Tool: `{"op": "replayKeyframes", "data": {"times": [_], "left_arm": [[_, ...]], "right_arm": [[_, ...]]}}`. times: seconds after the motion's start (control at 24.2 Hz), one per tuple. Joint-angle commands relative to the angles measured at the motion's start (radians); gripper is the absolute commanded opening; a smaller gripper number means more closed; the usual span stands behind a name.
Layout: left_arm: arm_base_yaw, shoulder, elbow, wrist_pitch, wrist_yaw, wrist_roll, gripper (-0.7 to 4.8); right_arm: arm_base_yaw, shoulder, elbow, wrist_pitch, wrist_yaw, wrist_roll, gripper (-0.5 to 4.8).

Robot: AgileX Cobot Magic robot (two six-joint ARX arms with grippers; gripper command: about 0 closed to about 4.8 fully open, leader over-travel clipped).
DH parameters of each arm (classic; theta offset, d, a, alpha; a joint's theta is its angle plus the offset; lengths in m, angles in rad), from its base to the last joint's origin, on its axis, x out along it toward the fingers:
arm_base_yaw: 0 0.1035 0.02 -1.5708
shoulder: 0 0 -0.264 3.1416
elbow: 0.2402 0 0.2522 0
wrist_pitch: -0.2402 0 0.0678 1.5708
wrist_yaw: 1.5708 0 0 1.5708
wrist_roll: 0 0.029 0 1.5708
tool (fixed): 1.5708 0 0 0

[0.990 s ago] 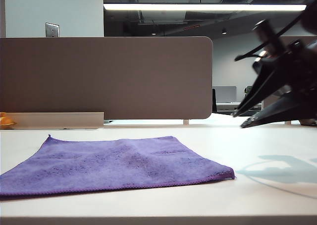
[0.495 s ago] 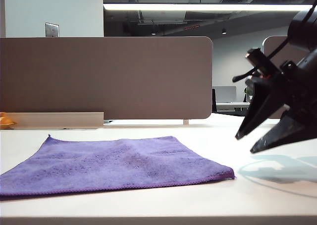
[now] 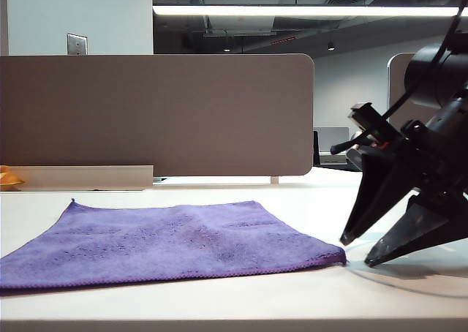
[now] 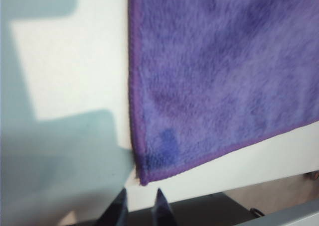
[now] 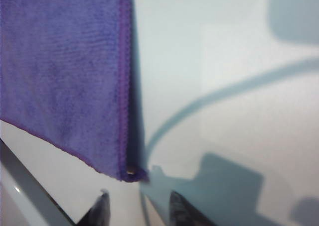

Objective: Fold the bottom of the cloth upward, then fold it vertically to form a square shape.

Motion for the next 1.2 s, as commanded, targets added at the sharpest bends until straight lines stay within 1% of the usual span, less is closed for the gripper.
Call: {"op": "replayKeyframes", "data": {"times": [0.04, 0.25, 0.54, 0.62, 0.74, 0.91, 1.03, 1.2], "left_arm": [[-0.01, 0.037, -0.001, 0.019, -0.012, -0.001, 0.69], [-0.01, 0.109, -0.001, 0.067, -0.014, -0.003, 0.69], [-0.01, 0.124, -0.001, 0.104, -0.03, -0.005, 0.68], [-0.01, 0.124, -0.001, 0.113, -0.03, -0.024, 0.69], [-0.01, 0.124, -0.001, 0.117, -0.028, -0.026, 0.69], [-0.01, 0.127, -0.001, 0.122, -0.014, -0.027, 0.68], [-0.01, 0.147, -0.001, 0.124, 0.016, -0.027, 0.68], [-0.023, 0.232, -0.001, 0.141, 0.03, -0.024, 0.69]], "right_arm": [[0.006, 0.01, 0.006, 0.003, 0.0, -0.007, 1.59], [0.006, 0.01, 0.007, 0.018, 0.0, -0.007, 1.6], [0.006, 0.01, 0.007, 0.08, -0.018, -0.005, 1.59], [0.006, 0.01, 0.007, 0.097, -0.02, -0.002, 1.59], [0.006, 0.01, 0.007, 0.113, -0.021, -0.002, 1.59], [0.006, 0.01, 0.007, 0.154, -0.037, -0.001, 1.59], [0.006, 0.011, 0.007, 0.175, -0.041, 0.006, 1.59], [0.006, 0.047, 0.007, 0.161, -0.052, 0.006, 1.59]]}}
